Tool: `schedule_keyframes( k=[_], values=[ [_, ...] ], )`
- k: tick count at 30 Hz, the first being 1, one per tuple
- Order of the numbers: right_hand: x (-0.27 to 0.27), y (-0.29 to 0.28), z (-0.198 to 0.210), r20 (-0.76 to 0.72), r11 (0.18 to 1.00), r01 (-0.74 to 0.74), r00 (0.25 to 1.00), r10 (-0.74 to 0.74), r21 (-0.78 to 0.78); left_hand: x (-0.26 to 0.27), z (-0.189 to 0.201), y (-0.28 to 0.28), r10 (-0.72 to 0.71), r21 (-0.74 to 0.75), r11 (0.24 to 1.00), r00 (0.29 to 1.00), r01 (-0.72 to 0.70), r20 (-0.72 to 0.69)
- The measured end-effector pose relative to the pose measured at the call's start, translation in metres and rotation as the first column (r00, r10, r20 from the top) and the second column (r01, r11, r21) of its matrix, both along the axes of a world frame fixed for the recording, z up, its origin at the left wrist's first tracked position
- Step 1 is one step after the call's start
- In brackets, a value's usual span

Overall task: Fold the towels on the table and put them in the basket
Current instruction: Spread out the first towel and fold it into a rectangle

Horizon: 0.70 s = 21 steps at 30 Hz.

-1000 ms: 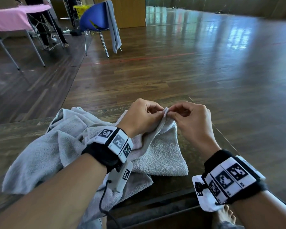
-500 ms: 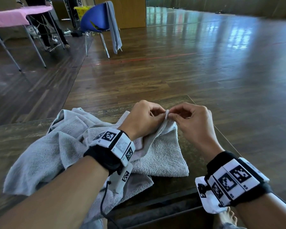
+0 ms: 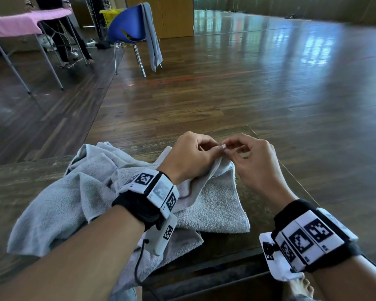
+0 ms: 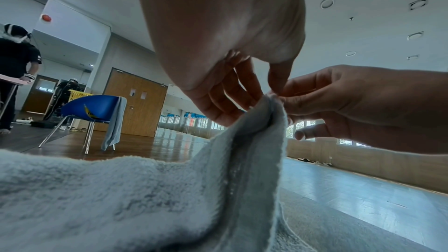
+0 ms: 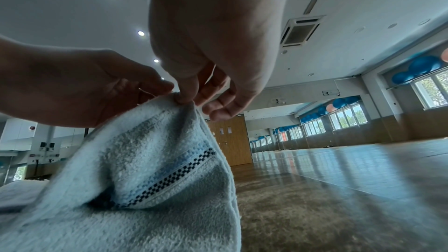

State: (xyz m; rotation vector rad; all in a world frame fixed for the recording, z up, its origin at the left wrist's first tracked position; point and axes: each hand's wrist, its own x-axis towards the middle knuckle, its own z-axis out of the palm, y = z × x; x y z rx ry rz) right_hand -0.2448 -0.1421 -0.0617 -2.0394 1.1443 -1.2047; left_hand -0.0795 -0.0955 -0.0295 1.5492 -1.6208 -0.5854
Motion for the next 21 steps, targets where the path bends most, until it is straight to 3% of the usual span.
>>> schedule_keyframes(
  k=[17, 21],
  values=[
    [-0.0021, -0.0043, -0.0028, 0.047, 0.995, -0.06, 0.997, 0.056, 0.076, 0.0026, -0.0048, -0.0019, -0.013, -0.036, 0.999, 0.998, 0.016, 0.067],
    [-0.0053, -0.0054, -0.0013, 0.049, 0.986, -0.132, 0.991, 0.127, 0.105, 0.0063, -0.0064, -0.0007, -0.026, -0.032, 0.999, 0.999, 0.027, 0.046]
  ],
)
